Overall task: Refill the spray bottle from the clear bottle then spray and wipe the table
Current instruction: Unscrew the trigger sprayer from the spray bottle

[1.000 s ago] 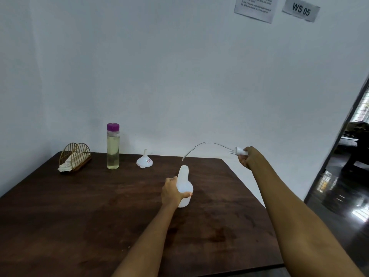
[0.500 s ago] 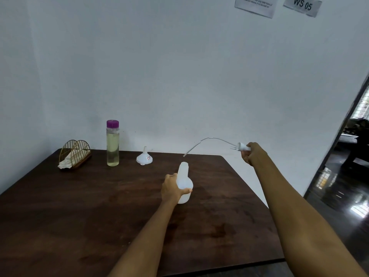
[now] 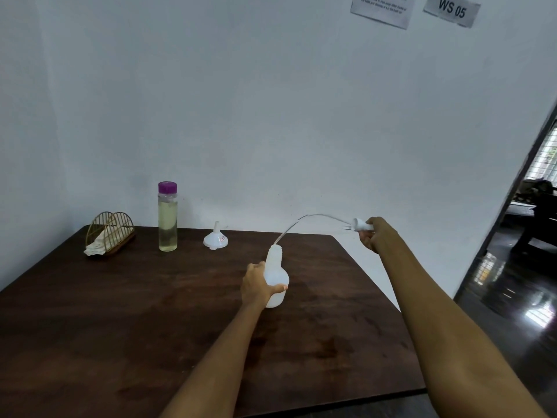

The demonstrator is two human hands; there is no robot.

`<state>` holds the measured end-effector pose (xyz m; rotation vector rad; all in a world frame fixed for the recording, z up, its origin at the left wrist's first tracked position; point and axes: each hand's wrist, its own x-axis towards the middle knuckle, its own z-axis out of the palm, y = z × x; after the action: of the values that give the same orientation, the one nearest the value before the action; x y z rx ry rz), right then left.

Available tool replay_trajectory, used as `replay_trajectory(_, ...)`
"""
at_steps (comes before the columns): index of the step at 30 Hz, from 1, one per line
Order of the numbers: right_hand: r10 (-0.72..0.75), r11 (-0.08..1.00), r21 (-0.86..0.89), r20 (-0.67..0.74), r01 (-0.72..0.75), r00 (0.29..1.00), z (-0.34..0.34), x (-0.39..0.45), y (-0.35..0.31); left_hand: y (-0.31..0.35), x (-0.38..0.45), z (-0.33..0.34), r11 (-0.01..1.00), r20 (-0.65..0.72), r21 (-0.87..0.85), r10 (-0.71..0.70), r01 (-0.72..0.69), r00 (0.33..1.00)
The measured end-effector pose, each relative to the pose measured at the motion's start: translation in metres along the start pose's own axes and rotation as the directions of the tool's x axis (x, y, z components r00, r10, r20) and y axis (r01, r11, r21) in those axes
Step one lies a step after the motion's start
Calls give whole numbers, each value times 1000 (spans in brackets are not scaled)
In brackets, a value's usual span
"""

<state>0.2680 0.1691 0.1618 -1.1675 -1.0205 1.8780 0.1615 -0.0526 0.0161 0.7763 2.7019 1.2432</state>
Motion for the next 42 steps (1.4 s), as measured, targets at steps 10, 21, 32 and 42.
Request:
replay_trajectory(10, -16, 1000, 1, -31, 16, 999, -6, -7, -4, -1, 1, 1, 1000, -9, -2, 5, -5, 1000)
replay_trajectory(21, -127, 991, -64, -135, 120, 983, 6, -9, -3, 0, 0, 0, 1000, -3, 13, 2, -2, 1000)
replay_trajectory(32, -236, 951, 158, -179, 265, 955, -21, -10, -1, 0, 0, 3, 1000, -6, 10, 3, -3, 1000)
replay_trajectory(42, -860, 302, -536, 203, 788, 468, -29, -4, 31, -2, 1, 4, 1000, -14, 1, 24, -24, 1000)
